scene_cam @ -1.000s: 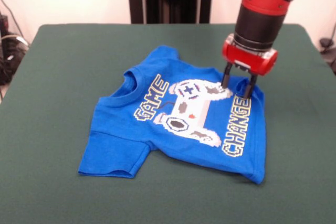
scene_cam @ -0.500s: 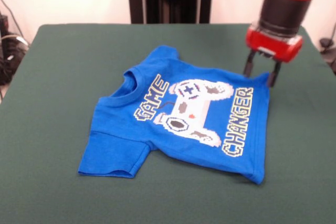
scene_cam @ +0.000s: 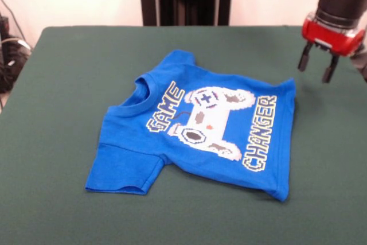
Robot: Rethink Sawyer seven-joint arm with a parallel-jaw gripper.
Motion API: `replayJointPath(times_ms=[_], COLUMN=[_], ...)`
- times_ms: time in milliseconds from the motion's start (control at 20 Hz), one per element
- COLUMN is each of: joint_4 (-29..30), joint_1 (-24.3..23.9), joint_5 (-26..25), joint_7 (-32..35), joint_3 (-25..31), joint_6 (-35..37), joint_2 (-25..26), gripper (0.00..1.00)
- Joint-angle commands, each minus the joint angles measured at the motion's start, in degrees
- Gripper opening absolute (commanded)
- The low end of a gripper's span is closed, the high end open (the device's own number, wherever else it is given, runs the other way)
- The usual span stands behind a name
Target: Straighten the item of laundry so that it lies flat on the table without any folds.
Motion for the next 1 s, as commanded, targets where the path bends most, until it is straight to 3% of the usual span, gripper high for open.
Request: replayJointPath(times_ms=[50, 300, 500, 700, 1000], joint_4=[-1.07, -0.9, 0.37, -1.88, -2.71], joint_1=[-1.53, -2.95, -7.58, -6.52, -6.5], joint_5=[4.12, 1.11, -0.6, -2.22, -2.79], joint_7=[15.55, 13.02, 8.68, 8.56, 9.45], joint_3=[5.18, 4.53, 8.25, 4.45, 4.48], joint_6=[2.84, 3.06, 0.44, 3.71, 3.75], joint_2=[2.99, 1.35, -0.31, -1.06, -1.01], gripper=[1.0, 1.0, 1.0, 1.0, 1.0])
